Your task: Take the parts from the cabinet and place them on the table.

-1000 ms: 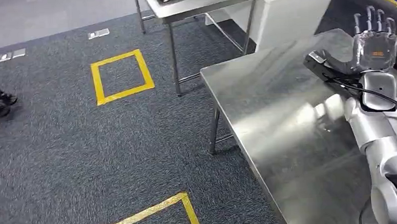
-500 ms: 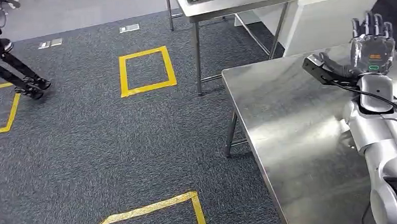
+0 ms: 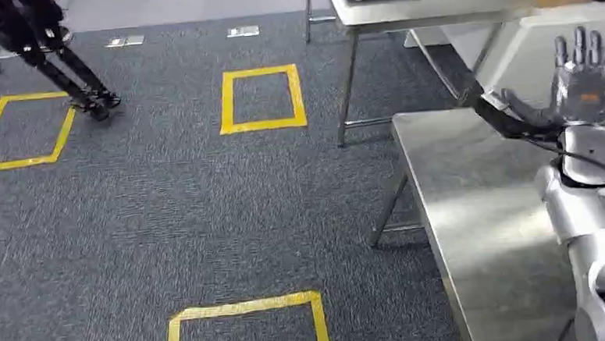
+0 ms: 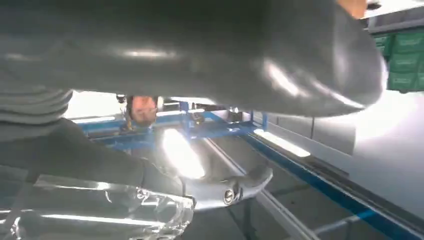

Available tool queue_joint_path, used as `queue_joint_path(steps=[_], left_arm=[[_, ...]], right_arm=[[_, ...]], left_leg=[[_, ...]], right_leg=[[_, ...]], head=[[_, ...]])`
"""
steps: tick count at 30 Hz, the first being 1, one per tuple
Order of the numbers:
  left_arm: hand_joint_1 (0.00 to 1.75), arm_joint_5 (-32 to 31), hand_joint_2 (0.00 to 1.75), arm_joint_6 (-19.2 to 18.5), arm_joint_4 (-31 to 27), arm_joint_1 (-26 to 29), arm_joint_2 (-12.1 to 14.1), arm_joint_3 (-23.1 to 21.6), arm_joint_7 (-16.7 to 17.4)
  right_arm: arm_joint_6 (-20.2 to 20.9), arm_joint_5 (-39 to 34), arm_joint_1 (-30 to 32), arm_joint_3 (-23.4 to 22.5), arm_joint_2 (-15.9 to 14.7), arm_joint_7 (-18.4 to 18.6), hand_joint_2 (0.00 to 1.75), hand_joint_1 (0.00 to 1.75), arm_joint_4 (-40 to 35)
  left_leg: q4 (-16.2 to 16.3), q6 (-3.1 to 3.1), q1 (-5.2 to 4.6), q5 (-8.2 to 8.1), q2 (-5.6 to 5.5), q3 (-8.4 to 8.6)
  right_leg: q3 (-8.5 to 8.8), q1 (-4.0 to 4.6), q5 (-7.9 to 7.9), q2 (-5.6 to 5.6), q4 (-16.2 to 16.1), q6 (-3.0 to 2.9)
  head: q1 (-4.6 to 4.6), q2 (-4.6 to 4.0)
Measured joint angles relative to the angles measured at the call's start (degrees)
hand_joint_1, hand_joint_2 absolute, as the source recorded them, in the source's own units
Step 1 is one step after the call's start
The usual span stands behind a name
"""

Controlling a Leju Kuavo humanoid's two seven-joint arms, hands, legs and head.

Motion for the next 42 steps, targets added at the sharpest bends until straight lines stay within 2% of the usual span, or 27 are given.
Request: queue_joint_path(steps=[1,3,5,6,11,13,14,15,17,18,20,21,22,26,27,28,29,31,32,33,35,36,37,38,39,41,42], left_arm=[[0.0,-0.1,0.0,0.0,0.0,0.0,0.0,-0.2,-0.2],[0.0,-0.2,0.0,0.1,0.0,0.0,0.0,-0.4,-0.4],[0.0,-0.3,0.0,0.3,0.0,0.0,0.1,-0.8,-0.7],[0.0,-0.3,0.0,0.3,0.0,0.0,0.2,-1.0,-0.8],[0.0,-0.3,0.0,0.3,0.0,-0.1,0.3,-1.1,-0.9],[0.0,-0.3,0.0,0.3,0.0,0.2,0.5,-1.6,-0.9],[0.0,-0.3,0.0,0.3,0.1,0.2,0.9,-1.7,-1.0],[0.0,-0.3,0.0,0.3,0.1,0.1,0.9,-1.9,-1.0],[0.0,-0.3,0.0,0.3,0.1,0.1,0.8,-2.1,-1.0],[0.0,-0.3,0.0,0.4,0.1,0.2,0.8,-2.2,-0.9],[0.0,-0.3,0.0,0.7,0.1,0.1,0.8,-2.4,-1.0],[0.0,-0.3,0.0,0.8,0.1,0.0,0.9,-2.6,-1.0],[0.0,-0.3,0.0,0.9,0.1,-0.1,0.9,-2.6,-0.9],[0.0,-0.3,0.0,0.9,0.1,-0.2,1.0,-2.7,-0.9],[0.0,-0.3,0.0,0.9,0.1,-0.1,1.0,-2.7,-0.9],[0.0,-0.3,0.0,0.9,0.1,-0.2,0.9,-2.7,-1.0],[0.0,-0.2,0.0,0.9,0.1,-0.4,1.0,-2.7,-1.0],[0.0,-0.2,0.0,0.9,0.1,-0.6,1.1,-2.7,-1.0],[0.0,-0.1,0.0,0.8,0.1,-0.5,0.9,-2.7,-1.0],[0.0,-0.1,0.0,0.8,0.1,-0.5,0.8,-2.7,-0.9],[0.0,-0.1,0.0,0.7,0.1,-0.5,0.7,-2.7,-0.7],[0.0,-0.1,0.0,0.7,0.1,-0.5,0.7,-2.7,-0.6],[0.0,-0.1,0.0,0.7,0.1,-0.5,0.7,-2.8,-0.4],[0.0,-0.1,0.0,0.7,0.1,-0.5,0.8,-2.8,-0.4],[0.0,-0.1,0.0,0.8,0.1,-0.5,0.8,-2.8,-0.3],[0.0,-0.1,0.0,0.8,0.1,-0.2,0.8,-3.1,-0.2],[0.0,-0.1,0.0,0.8,0.1,-0.1,0.9,-3.1,0.0]], right_arm=[[0.1,0.2,0.7,-0.2,-0.3,0.1,0.0,0.0,-0.3],[0.3,0.5,2.0,-0.8,-0.5,0.2,0.0,0.0,-1.3],[0.6,0.9,2.6,-1.4,-0.6,0.2,0.0,0.0,-2.5],[0.7,1.1,2.9,-1.7,-0.7,0.2,0.0,0.0,-3.2],[0.7,1.2,3.0,-1.9,-0.7,0.2,0.0,0.0,-3.4],[1.0,2.6,4.3,-2.5,-0.3,0.6,0.0,0.0,-5.4],[1.0,3.0,4.6,-2.8,0.1,0.7,0.0,0.0,-6.8],[1.0,3.0,4.7,-3.1,0.1,0.7,0.0,0.0,-7.1],[1.0,3.1,4.9,-3.3,0.2,0.7,0.0,0.0,-7.3],[1.0,3.3,5.1,-3.3,0.3,0.7,0.0,0.0,-7.5],[1.2,3.6,5.1,-3.3,0.4,0.7,0.0,0.0,-7.8],[1.2,3.8,5.2,-3.4,0.4,0.7,0.0,0.0,-8.0],[1.2,3.9,5.3,-3.5,0.3,0.8,0.0,0.0,-8.3],[1.2,4.0,5.7,-3.6,0.4,1.1,0.0,0.0,-8.7],[1.2,4.0,6.1,-3.7,0.3,1.2,0.0,0.0,-9.2],[1.2,4.1,6.3,-3.8,0.3,1.1,0.0,0.0,-9.4],[1.2,4.0,6.4,-3.9,0.0,1.1,0.0,0.0,-9.4],[1.4,4.0,7.2,-4.2,-0.4,1.0,0.0,0.0,-9.4],[1.6,4.0,7.5,-4.2,-0.4,0.9,0.0,0.0,-9.4],[1.7,4.0,7.8,-4.2,-0.3,0.7,0.0,0.0,-9.4],[1.9,4.0,7.9,-4.2,-0.3,0.7,0.0,0.0,-9.5],[1.9,4.0,7.7,-4.2,-0.3,0.8,0.0,0.0,-9.5],[2.0,4.0,7.7,-4.1,-0.3,0.9,0.0,0.0,-9.4],[2.1,4.0,7.6,-4.0,-0.3,1.0,0.0,0.0,-9.4],[2.1,4.0,7.6,-3.9,-0.3,1.2,0.0,0.0,-9.4],[2.1,4.0,7.8,-3.7,0.0,1.6,0.0,0.0,-9.5],[2.1,4.1,7.7,-3.6,0.2,1.8,0.0,0.0,-9.5]], left_leg=[[0.0,0.01,-0.01,-0.01,-0.78,0.02],[0.1,0.0,-0.03,-0.01,-2.34,0.06],[0.5,-0.19,0.05,-0.14,-3.82,0.1],[0.8,-0.5,0.04,-0.34,-4.63,-0.09],[1.0,-0.69,-0.14,-0.43,-4.91,-0.18],[1.0,-1.56,-0.1,-0.25,-6.49,-0.7],[5.6,-2.63,-0.2,-3.63,-0.97,-2.63],[13.8,-3.12,0.42,-7.36,0.82,-6.71],[19.6,-3.51,0.96,-8.59,1.16,-10.01],[18.2,-3.59,1.06,-7.27,1.27,-9.51],[9.5,-3.41,1.15,-2.68,2.06,-5.08],[4.0,-3.08,1.02,-0.68,3.88,-2.04],[1.7,-2.95,0.27,-1.16,5.74,-0.78],[1.0,-1.69,-0.3,-0.74,2.79,-0.85],[-0.1,-1.07,0.47,-0.13,2.35,0.12],[-0.5,-0.71,0.16,0.06,1.8,0.41],[-0.5,-0.43,0.19,0.19,1.17,0.45],[-0.5,-0.38,0.25,0.16,-0.34,0.46],[-0.4,-0.38,0.22,0.15,-1.14,0.48],[-0.4,-0.39,0.22,0.15,-1.9,0.49],[0.0,-0.61,0.44,0.0,-3.41,0.49],[0.5,-1.0,0.57,-0.26,-4.17,0.42],[1.0,-1.45,0.6,-0.56,-4.84,0.12],[1.4,-1.86,0.26,-0.88,-5.4,-0.2],[1.3,-2.05,0.3,-0.83,-5.83,-0.34],[1.1,-2.44,0.47,-0.59,-6.46,-0.66],[1.4,-2.59,0.68,-0.78,-6.6,-0.73]], right_leg=[[-2.01,0.12,-0.94,0.31,3.7,0.22],[-1.91,0.09,0.67,0.41,2.2,1.2],[2.47,-0.31,5.01,0.92,-7.4,2.43],[4.98,-0.9,6.98,3.0,-13.0,2.85],[5.04,-0.86,6.8,3.61,-13.3,2.66],[5.73,-0.05,7.18,1.37,-13.6,0.89],[6.23,-0.57,7.23,-0.03,-14.0,-0.6],[6.37,-0.23,7.06,-1.06,-14.0,-0.85],[6.45,-0.06,6.9,-2.25,-14.0,-1.04],[6.53,-0.04,6.82,-2.77,-14.0,-1.11],[6.79,-0.04,6.57,-3.74,-14.0,-1.04],[6.98,-0.03,6.42,-4.18,-14.0,-0.83],[7.03,0.47,6.17,-4.71,-13.9,-0.45],[7.56,0.6,5.9,-6.82,-14.3,0.68],[7.1,0.71,5.3,-6.29,-13.9,1.02],[6.82,0.38,4.29,-3.49,-11.9,0.79],[4.85,0.19,2.48,-1.45,-7.9,0.29],[-0.25,0.16,-0.83,0.14,1.4,-0.04],[-1.96,0.17,-1.08,0.35,4.0,0.33],[-2.17,0.09,-0.25,0.35,3.4,0.86],[0.86,-0.38,3.97,0.55,-4.4,2.39],[3.28,-0.87,6.33,1.38,-9.7,3.21],[4.55,-1.43,7.24,3.02,-13.0,3.47],[5.3,-0.67,7.28,2.79,-13.3,2.61],[5.14,-0.75,7.31,2.11,-13.2,1.73],[5.09,-0.43,7.38,1.27,-13.1,0.79],[5.15,-1.09,7.59,0.7,-13.3,0.25]], head=[[0.04,0.0],[0.0,0.0],[0.02,0.0],[0.04,0.0],[0.04,0.0],[-0.02,0.0],[-0.72,0.0],[-0.61,0.0],[-0.66,0.0],[-0.63,0.0],[-0.63,0.0],[-0.7,0.0],[-0.61,0.0],[-0.61,0.0],[-0.55,0.0],[-0.63,-0.02],[-0.64,0.0],[-0.11,0.0],[-0.15,0.0],[-0.22,0.0],[-0.13,0.0],[-0.15,0.0],[-0.13,0.0],[-0.07,0.0],[-0.22,0.0],[-0.26,0.0],[-0.31,0.0]])
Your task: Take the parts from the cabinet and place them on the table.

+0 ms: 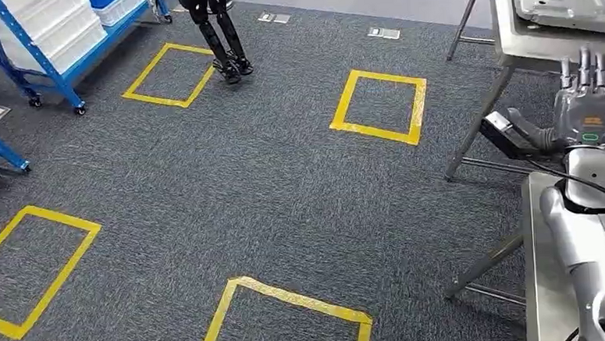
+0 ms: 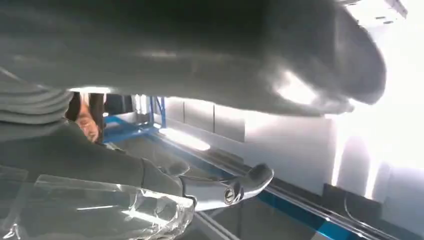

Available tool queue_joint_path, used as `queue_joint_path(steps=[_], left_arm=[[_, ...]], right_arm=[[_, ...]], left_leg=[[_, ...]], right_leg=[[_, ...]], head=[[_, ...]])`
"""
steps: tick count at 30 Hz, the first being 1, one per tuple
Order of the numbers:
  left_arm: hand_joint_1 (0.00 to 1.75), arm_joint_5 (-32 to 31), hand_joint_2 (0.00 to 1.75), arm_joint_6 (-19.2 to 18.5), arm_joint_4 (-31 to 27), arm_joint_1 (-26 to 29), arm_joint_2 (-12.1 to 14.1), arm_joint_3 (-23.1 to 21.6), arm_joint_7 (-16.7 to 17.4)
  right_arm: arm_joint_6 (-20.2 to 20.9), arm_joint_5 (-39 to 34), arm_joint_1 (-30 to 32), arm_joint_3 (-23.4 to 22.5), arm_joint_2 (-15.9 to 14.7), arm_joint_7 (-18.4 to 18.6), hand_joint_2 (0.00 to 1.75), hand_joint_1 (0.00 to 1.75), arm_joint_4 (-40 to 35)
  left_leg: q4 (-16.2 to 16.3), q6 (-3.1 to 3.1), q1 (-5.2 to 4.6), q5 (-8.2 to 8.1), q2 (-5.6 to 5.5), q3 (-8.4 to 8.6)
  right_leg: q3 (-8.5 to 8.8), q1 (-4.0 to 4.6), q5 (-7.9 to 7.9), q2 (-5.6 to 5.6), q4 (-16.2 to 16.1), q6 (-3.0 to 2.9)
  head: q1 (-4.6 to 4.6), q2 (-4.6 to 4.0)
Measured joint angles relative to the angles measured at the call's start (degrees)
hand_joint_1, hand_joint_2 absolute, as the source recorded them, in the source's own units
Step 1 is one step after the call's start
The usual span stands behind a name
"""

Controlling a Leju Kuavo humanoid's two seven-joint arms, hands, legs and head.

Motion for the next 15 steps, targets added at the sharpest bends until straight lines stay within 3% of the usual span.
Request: queue_joint_path(steps=[1,2,3,5,6,7,9,10,11,14,15], left_arm=[[0.0,0.0,0.0,0.0,0.0,0.1,0.0,0.0,0.1],[0.0,0.0,0.0,0.0,0.0,0.0,-0.1,-0.2,0.2],[0.0,0.0,0.0,-0.1,0.0,-0.1,-0.1,-0.4,0.2],[0.0,0.0,0.0,-0.1,0.0,-0.1,-0.4,-0.5,0.2],[0.0,0.0,0.0,-0.1,0.0,0.0,-0.4,-0.7,0.2],[0.0,0.0,0.0,-0.1,0.0,-0.1,-0.4,-0.8,0.2],[0.0,0.0,0.0,0.0,0.0,-0.1,-0.3,-1.0,0.2],[0.0,0.0,0.0,0.0,0.0,-0.1,-0.2,-1.0,0.2],[0.0,0.0,0.0,0.0,0.0,-0.3,0.0,-1.0,0.2],[0.0,0.0,0.0,0.1,0.0,-0.4,0.0,-1.0,0.2],[0.0,0.0,0.0,0.2,0.0,-0.3,0.0,-1.0,0.2]], right_arm=[[0.0,0.0,-0.1,0.1,0.1,0.2,0.0,0.0,0.0],[0.2,0.0,-0.1,0.1,0.1,0.3,0.0,0.0,-0.1],[0.4,0.0,-0.1,0.2,0.1,0.5,0.0,0.0,-0.1],[0.5,0.0,-0.1,0.3,0.1,0.6,0.0,0.0,-0.1],[0.6,0.0,-0.1,0.3,0.1,0.5,0.0,0.0,0.0],[0.6,0.0,-0.1,0.4,0.1,0.5,0.0,0.0,0.0],[0.6,0.0,-0.1,0.5,0.1,0.3,0.0,0.0,0.0],[0.6,0.0,-0.2,0.5,0.1,0.3,0.0,0.0,0.0],[0.6,0.0,-0.2,0.5,0.1,0.3,0.0,0.0,0.0],[0.6,0.0,-0.4,0.6,0.2,0.2,0.0,0.0,0.0],[0.8,0.0,-0.6,0.7,0.2,0.1,0.0,0.0,-0.1]], left_leg=[[1.2,-0.3,-0.33,-1.07,3.02,-0.4],[4.5,-0.68,-0.28,-3.34,5.74,-1.96],[9.4,-0.88,-0.1,-5.9,7.17,-4.35],[17.4,-0.96,0.13,-8.65,7.84,-8.32],[17.4,-0.84,0.15,-8.0,7.84,-8.47],[15.5,-0.62,0.12,-6.63,7.85,-7.57],[7.2,0.21,-0.18,-2.55,8.54,-3.01],[1.9,1.06,-0.78,-0.6,10.83,0.18],[0.4,1.25,-1.53,-1.4,12.47,0.8],[0.1,1.58,-1.76,-1.14,10.48,0.5],[-0.9,2.08,-1.54,-0.65,9.72,1.11]], right_leg=[[0.09,0.33,0.01,-0.33,-0.1,-0.31],[0.12,0.5,-0.05,-0.74,0.0,-0.83],[0.12,0.74,-0.12,-1.3,0.0,-0.93],[0.1,1.11,-0.29,-2.51,0.0,-1.18],[0.17,1.24,-0.35,-3.09,0.0,-1.24],[0.22,1.3,-0.41,-3.51,0.0,-1.28],[0.57,1.46,-0.61,-4.49,0.0,-1.5],[0.87,1.54,-0.82,-5.06,-0.1,-1.48],[0.94,1.86,-0.99,-5.58,0.0,-1.25],[1.15,1.79,-1.14,-7.18,-0.4,-0.71],[1.74,2.28,-1.26,-7.52,-0.6,-0.31]], head=[[-0.02,0.0],[-0.59,0.0],[-0.55,0.0],[-0.59,0.0],[-0.59,0.0],[-0.61,0.0],[-0.57,0.0],[-0.59,0.0],[-0.52,0.0],[-0.5,0.0],[-0.61,0.0]])
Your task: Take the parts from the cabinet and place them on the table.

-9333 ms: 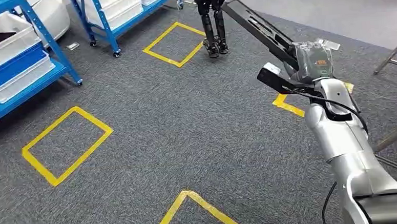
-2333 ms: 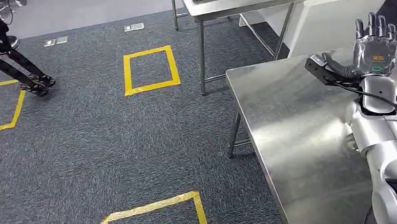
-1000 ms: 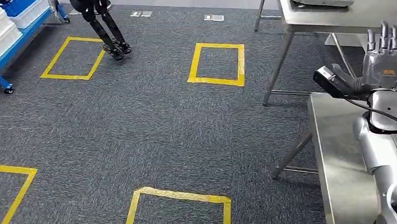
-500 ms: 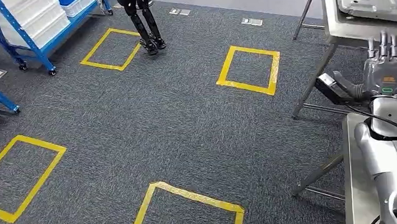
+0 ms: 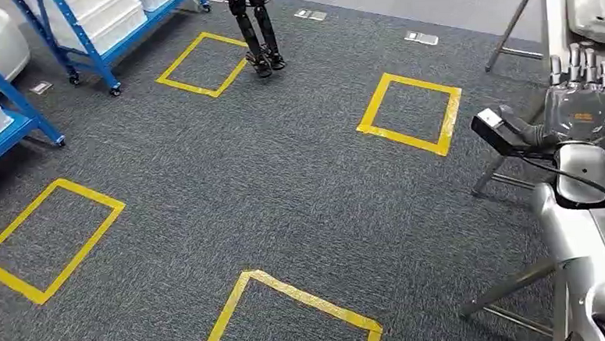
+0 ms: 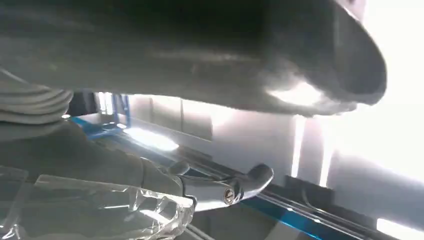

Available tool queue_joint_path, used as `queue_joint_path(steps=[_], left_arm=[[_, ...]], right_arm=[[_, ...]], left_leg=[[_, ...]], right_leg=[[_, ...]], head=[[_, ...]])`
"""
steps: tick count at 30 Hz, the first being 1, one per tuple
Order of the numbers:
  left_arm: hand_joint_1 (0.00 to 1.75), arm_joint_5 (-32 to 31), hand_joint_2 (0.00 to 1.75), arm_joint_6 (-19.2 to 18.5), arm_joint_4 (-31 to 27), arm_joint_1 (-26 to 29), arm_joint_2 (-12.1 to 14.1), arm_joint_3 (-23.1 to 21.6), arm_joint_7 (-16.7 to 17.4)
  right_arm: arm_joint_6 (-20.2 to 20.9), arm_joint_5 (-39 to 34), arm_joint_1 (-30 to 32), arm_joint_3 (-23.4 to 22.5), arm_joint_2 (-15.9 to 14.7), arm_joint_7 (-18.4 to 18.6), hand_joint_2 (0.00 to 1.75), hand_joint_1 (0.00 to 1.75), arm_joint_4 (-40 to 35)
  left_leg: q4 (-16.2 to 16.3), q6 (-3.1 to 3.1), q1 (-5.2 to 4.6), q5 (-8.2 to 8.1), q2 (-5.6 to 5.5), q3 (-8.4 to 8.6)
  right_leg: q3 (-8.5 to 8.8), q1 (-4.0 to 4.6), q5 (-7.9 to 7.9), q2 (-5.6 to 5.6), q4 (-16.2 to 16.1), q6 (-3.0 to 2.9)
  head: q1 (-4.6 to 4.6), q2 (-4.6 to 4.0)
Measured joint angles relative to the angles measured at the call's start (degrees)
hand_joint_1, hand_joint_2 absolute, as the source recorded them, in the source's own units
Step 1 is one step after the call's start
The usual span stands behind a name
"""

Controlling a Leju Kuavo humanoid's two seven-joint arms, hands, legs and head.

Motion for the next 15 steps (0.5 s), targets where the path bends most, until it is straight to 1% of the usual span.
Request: queue_joint_path(steps=[1,2,3,4,5,6,7,8,9,10,11,12,13,14,15], left_arm=[[0.0,0.0,0.0,0.1,0.0,0.1,0.0,0.0,0.0],[0.0,0.0,0.0,0.1,0.0,0.0,0.0,0.0,0.0],[0.0,0.0,0.0,0.2,0.0,-0.3,0.0,0.0,0.0],[0.0,0.0,0.0,0.2,0.0,-0.3,0.0,0.0,0.0],[0.0,0.0,0.0,0.2,0.0,-0.3,-0.2,0.0,0.0],[0.0,0.1,0.0,0.2,0.0,-0.3,-0.3,0.0,0.0],[0.0,0.1,0.0,0.2,0.0,-0.3,-0.4,-0.1,0.0],[0.0,0.1,0.0,0.2,0.0,-0.3,-0.5,-0.1,0.0],[0.0,0.1,0.0,0.2,0.0,-0.3,-0.5,-0.1,0.0],[0.0,0.1,0.0,0.2,0.0,-0.3,-0.5,-0.1,0.0],[0.0,0.1,0.0,0.2,0.0,-0.3,-0.3,-0.1,0.0],[0.0,0.1,0.0,0.2,0.0,-0.3,-0.3,-0.1,0.0],[0.0,0.1,0.0,0.2,0.1,-0.2,-0.3,-0.1,0.0],[0.0,0.1,0.0,0.2,0.1,0.0,-0.3,-0.2,0.0],[0.0,0.1,0.0,0.2,0.1,0.2,-0.2,-0.2,0.0]], right_arm=[[0.2,0.0,-0.1,0.0,-0.1,-0.1,0.0,0.0,0.0],[0.2,0.0,-0.1,0.2,-0.1,-0.2,0.0,0.0,0.0],[0.3,0.0,-0.1,0.2,-0.4,-0.2,0.0,0.0,0.0],[0.4,0.0,0.0,0.2,-0.6,-0.1,0.0,0.0,0.1],[0.4,0.0,0.2,0.2,-0.7,-0.1,0.0,0.0,0.2],[0.4,0.0,0.4,0.3,-0.6,-0.1,0.0,0.0,0.3],[0.4,0.0,0.5,0.3,-0.6,-0.1,0.0,0.0,0.3],[0.4,0.0,0.5,0.3,-0.7,-0.1,0.0,0.0,0.3],[0.4,0.0,0.4,0.3,-0.7,-0.1,0.0,0.0,0.3],[0.4,0.0,0.4,0.3,-0.7,-0.1,0.0,0.0,0.3],[0.4,-0.1,0.4,0.3,-0.7,-0.1,0.0,0.0,0.3],[0.4,0.0,0.4,0.4,-0.7,-0.1,0.0,0.0,0.3],[0.4,0.0,0.5,0.5,-0.6,-0.1,0.0,0.0,0.3],[0.4,0.0,0.5,0.5,-0.5,-0.1,0.0,0.0,0.4],[0.4,0.0,0.4,0.6,-0.3,-0.1,0.0,0.0,0.4]], left_leg=[[-1.0,0.05,0.61,0.64,-0.36,1.07],[-1.5,0.57,0.62,0.98,-0.94,1.36],[-1.5,0.64,0.68,1.02,-1.52,1.31],[-1.5,0.63,0.79,1.01,-2.34,1.32],[-1.5,0.62,0.83,0.99,-3.01,1.31],[-1.5,0.61,0.85,0.99,-3.71,1.32],[-1.5,0.52,0.93,0.94,-4.46,1.39],[-1.3,0.34,1.11,0.83,-5.3,1.43],[-0.9,-0.01,1.34,0.6,-6.05,1.46],[-0.3,-0.53,1.5,0.24,-6.67,1.35],[0.4,-1.19,1.21,-0.21,-7.34,0.86],[0.7,-1.42,1.29,-0.31,-7.83,0.54],[0.6,-1.62,1.31,-0.11,-8.13,0.33],[0.3,-1.81,1.38,0.01,-8.52,0.24],[0.4,-1.9,1.47,-0.04,-8.84,0.06]], right_leg=[[-0.6,-0.19,-0.49,1.48,0.7,0.16],[-1.24,-0.4,-1.54,4.52,2.9,0.07],[-3.35,-0.65,-3.28,6.18,7.1,-0.2],[-5.87,-0.83,-5.1,6.81,12.0,-0.28],[-8.16,-0.96,-6.35,6.99,16.0,-0.08],[-9.38,-1.01,-6.48,7.02,17.9,0.37],[-9.12,-1.2,-5.51,7.02,16.8,1.04],[-7.41,-1.52,-3.33,7.07,12.7,1.99],[-4.79,-1.92,-0.76,7.47,7.1,2.93],[-2.41,-2.43,1.18,8.58,2.3,3.7],[-1.7,-2.3,0.61,10.2,0.8,3.48],[-1.36,-2.25,0.85,9.55,0.5,2.48],[-1.4,-2.0,0.82,9.13,0.6,1.97],[-1.43,-1.84,0.8,8.7,0.7,1.63],[-1.38,-2.05,0.95,8.24,0.6,1.26]], head=[[0.15,0.0],[0.09,-0.02],[0.13,0.0],[0.48,0.0],[0.48,0.0],[0.5,0.0],[0.46,0.0],[0.48,0.0],[0.46,0.0],[0.52,0.0],[0.69,0.0],[0.79,0.0],[0.61,0.0],[0.68,0.0],[0.59,0.0]])
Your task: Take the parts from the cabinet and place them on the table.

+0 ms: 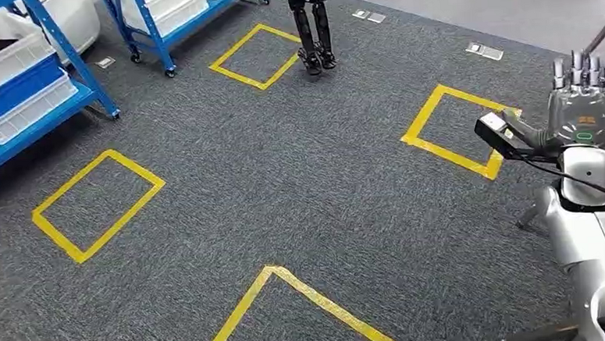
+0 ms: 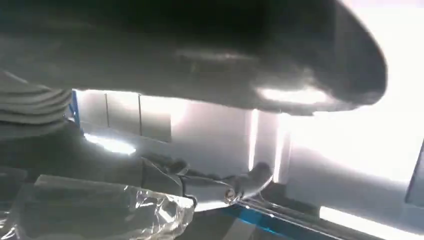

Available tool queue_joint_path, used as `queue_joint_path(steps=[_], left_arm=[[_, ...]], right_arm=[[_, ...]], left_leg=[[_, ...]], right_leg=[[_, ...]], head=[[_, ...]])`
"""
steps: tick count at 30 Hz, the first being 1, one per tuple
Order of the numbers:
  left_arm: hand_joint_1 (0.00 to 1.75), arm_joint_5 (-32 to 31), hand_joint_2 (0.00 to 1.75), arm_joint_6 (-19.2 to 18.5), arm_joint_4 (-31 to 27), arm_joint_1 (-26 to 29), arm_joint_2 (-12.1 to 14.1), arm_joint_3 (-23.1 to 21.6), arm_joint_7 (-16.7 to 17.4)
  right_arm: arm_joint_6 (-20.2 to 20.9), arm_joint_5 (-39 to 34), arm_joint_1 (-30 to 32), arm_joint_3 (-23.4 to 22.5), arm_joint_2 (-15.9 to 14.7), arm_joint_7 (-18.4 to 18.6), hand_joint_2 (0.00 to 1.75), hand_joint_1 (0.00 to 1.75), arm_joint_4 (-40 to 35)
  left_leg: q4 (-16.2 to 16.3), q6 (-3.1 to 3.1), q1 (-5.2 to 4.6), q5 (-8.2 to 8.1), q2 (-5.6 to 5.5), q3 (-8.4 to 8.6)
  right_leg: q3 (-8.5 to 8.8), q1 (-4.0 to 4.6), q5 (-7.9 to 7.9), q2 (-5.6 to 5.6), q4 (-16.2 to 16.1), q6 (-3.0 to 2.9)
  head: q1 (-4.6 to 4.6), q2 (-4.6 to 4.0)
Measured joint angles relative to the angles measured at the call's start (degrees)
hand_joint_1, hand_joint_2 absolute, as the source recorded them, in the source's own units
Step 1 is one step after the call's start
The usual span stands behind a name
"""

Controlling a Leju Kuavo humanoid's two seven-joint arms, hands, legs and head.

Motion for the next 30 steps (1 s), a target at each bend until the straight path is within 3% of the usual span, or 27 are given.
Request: queue_joint_path(steps=[1,2,3,5,6,7,8,9,10,11,12,13,15,16,17,18,19,21,22,23,25,26,27,28,30], left_arm=[[0.0,0.1,0.0,0.0,0.1,0.0,0.2,0.0,0.0],[0.0,0.2,0.0,0.0,0.0,0.0,0.0,0.0,0.0],[0.0,0.2,0.0,0.0,0.0,-0.1,0.0,0.0,0.0],[0.0,0.2,0.0,-0.1,0.0,-0.1,-0.1,0.0,0.1],[0.0,0.3,0.0,-0.2,0.0,-0.1,-0.2,0.0,0.2],[0.0,0.4,0.0,-0.3,0.0,0.0,-0.3,0.0,0.2],[0.0,0.4,0.0,-0.3,0.0,0.0,-0.3,0.0,0.2],[0.0,0.4,0.0,-0.4,0.0,0.0,-0.3,0.0,0.2],[0.0,0.4,0.0,-0.4,0.1,0.0,-0.3,0.0,0.2],[0.0,0.5,0.0,-0.4,0.1,-0.1,-0.1,0.0,0.3],[0.0,0.6,0.0,-0.5,0.1,-0.2,-0.1,0.0,0.5],[0.0,0.9,0.0,-0.5,0.0,-0.3,-0.1,0.0,0.5],[0.0,1.1,0.0,-0.5,0.1,-0.2,-0.2,0.0,0.7],[0.0,1.2,0.0,-0.5,0.1,-0.2,-0.2,0.0,0.7],[0.0,1.2,0.0,-0.4,0.0,-0.1,-0.3,0.0,0.7],[0.0,1.4,0.0,-0.3,0.1,-0.3,-0.3,0.0,0.7],[0.0,1.5,0.0,-0.3,0.0,-0.4,-0.4,0.0,0.7],[0.0,1.5,0.0,-0.3,0.0,-0.4,-0.8,0.0,0.7],[0.0,1.5,0.0,-0.3,0.0,-0.4,-0.9,0.0,0.7],[0.0,1.5,0.0,-0.3,0.0,-0.3,-1.0,0.0,0.7],[0.0,1.6,0.0,-0.3,0.0,-0.3,-1.1,0.0,0.7],[0.0,1.6,0.0,-0.2,0.0,-0.3,-1.0,0.0,0.6],[0.0,1.6,0.0,-0.2,0.1,-0.4,-0.9,0.0,0.5],[0.0,1.6,0.0,-0.2,0.0,-0.3,-1.0,0.0,0.4],[0.0,1.6,0.0,-0.3,0.1,0.0,-0.9,0.0,0.4]], right_arm=[[0.0,0.0,-0.2,0.0,0.2,0.0,0.0,0.0,0.0],[0.0,0.0,-0.3,0.0,0.2,-0.1,0.0,0.0,0.0],[0.0,0.0,-0.3,0.1,0.2,-0.1,0.0,0.0,0.0],[0.2,0.0,-0.2,0.1,0.2,0.0,0.0,0.0,0.0],[0.2,0.0,-0.2,0.1,0.2,0.3,0.0,0.0,0.0],[0.3,0.0,-0.1,0.2,0.3,0.3,0.0,0.0,0.0],[0.3,0.0,-0.1,0.2,0.3,0.3,0.0,0.0,0.0],[0.3,0.0,-0.2,0.3,0.4,0.3,0.0,0.0,0.0],[0.3,0.0,-0.2,0.3,0.4,0.2,0.0,0.0,0.0],[0.2,0.0,-0.3,0.3,0.4,0.0,0.0,0.0,0.0],[0.2,0.0,-0.5,0.4,0.3,-0.3,0.0,0.0,0.1],[0.2,0.0,-0.6,0.4,0.3,-0.5,0.0,0.0,0.3],[0.2,0.0,-0.8,0.7,0.5,-0.6,0.0,0.0,0.3],[0.2,0.0,-1.0,0.8,0.6,-0.6,0.0,0.0,0.3],[0.2,0.0,-1.3,1.0,0.7,-0.5,0.0,0.0,0.4],[0.2,0.0,-1.5,1.2,0.6,-0.3,0.0,0.0,0.5],[0.2,0.0,-1.7,1.2,0.5,-0.1,0.0,0.0,0.8],[0.2,0.0,-1.7,1.4,0.4,0.0,0.0,0.0,1.1],[0.2,0.0,-1.6,1.6,0.5,0.0,0.0,0.0,1.3],[0.2,0.0,-1.7,1.7,0.5,0.0,0.0,0.0,1.4],[0.2,0.0,-1.9,1.9,0.5,0.1,0.0,0.0,1.6],[0.2,0.0,-2.1,2.0,0.6,0.2,0.0,0.0,1.8],[0.1,0.0,-2.6,2.2,0.7,0.3,0.0,0.0,2.2],[0.1,0.0,-2.6,2.4,0.7,0.6,0.0,0.0,2.3],[0.1,0.0,-2.5,2.8,1.0,1.3,0.0,0.0,2.6]], left_leg=[[0.5,-0.18,0.14,-0.46,0.63,-0.01],[2.5,-0.61,-0.17,-1.91,3.5,-0.92],[6.6,-0.95,-0.04,-4.14,5.47,-2.92],[15.6,-1.22,0.26,-7.85,6.9,-7.7],[18.5,-1.17,0.31,-8.26,6.97,-9.42],[18.1,-1.0,0.3,-7.22,6.97,-9.52],[15.2,-0.7,0.25,-5.18,7.0,-8.31],[10.6,-0.24,0.14,-2.66,7.17,-5.93],[4.7,0.67,-0.3,-0.04,8.45,-2.78],[1.2,1.56,-1.12,0.45,10.94,-0.99],[0.6,1.61,-1.42,0.1,11.25,-0.72],[0.5,1.64,-1.57,0.09,10.55,-1.04],[0.2,1.87,-1.72,0.19,9.53,-1.09],[-1.4,2.28,-0.82,1.05,8.91,0.14],[-2.0,2.12,-0.83,1.25,8.48,0.7],[-2.2,2.56,-0.72,1.54,7.99,0.92],[-2.2,2.55,-0.61,1.53,7.3,0.93],[-2.2,2.52,-0.56,1.49,5.84,0.93],[-2.1,2.46,-0.51,1.46,5.1,0.96],[-2.1,2.33,-0.41,1.38,4.42,1.05],[-1.6,1.73,-0.09,1.0,3.0,1.2],[-0.9,1.2,-0.04,0.64,2.33,0.83],[0.2,0.65,-0.45,0.13,1.81,0.21],[0.2,0.43,-0.33,0.14,1.5,-0.05],[0.0,0.15,-0.04,0.29,0.72,-0.23]], right_leg=[[0.17,-0.29,0.06,-0.41,-0.1,-0.42],[0.33,-0.24,-0.02,-0.82,-0.2,-0.96],[0.35,-0.08,-0.16,-1.21,-0.1,-1.19],[0.34,0.32,-0.34,-2.17,-0.1,-1.46],[0.37,0.49,-0.43,-2.69,-0.1,-1.59],[0.46,0.61,-0.5,-3.19,-0.1,-1.65],[0.58,0.76,-0.62,-3.62,-0.1,-1.81],[0.85,0.9,-0.74,-4.06,-0.1,-1.94],[1.17,1.02,-0.93,-4.55,-0.2,-2.18],[1.31,1.07,-1.05,-4.96,-0.2,-2.19],[1.21,1.78,-1.29,-5.36,-0.2,-1.77],[1.25,1.37,-1.33,-5.79,-0.3,-1.62],[1.64,1.42,-1.31,-6.93,-0.8,-1.23],[1.3,2.01,-1.76,-6.81,-0.4,-0.98],[1.06,1.51,-2.44,-4.53,1.1,-1.0],[-0.38,1.43,-3.99,-2.47,4.3,-1.46],[-2.54,1.31,-5.74,-1.52,8.7,-1.68],[-7.18,1.14,-8.24,-1.19,16.8,-1.36],[-7.98,1.0,-7.74,-1.19,17.4,-0.82],[-7.18,0.8,-6.23,-1.19,15.1,-0.1],[-2.8,0.16,-1.54,-0.71,5.2,1.65],[-0.85,-0.54,0.15,0.95,0.8,2.35],[-0.19,-0.33,0.04,1.84,-0.1,1.86],[-0.41,-0.29,0.11,1.18,0.1,0.8],[-0.41,0.14,0.04,0.51,0.1,0.0]], head=[[0.09,0.0],[-0.31,0.0],[-0.74,0.0],[-0.74,0.0],[-0.74,0.0],[-0.76,0.0],[-0.74,0.0],[-0.76,0.0],[-0.74,0.0],[-0.7,0.0],[-0.68,0.0],[-0.72,0.0],[-0.74,0.0],[-0.74,0.0],[-0.53,0.0],[-0.78,0.0],[-0.35,0.0],[-0.3,0.0],[-0.33,0.0],[-0.37,0.0],[-0.33,0.0],[-0.15,0.0],[-0.02,0.0],[-0.2,0.0],[-0.22,0.0]])
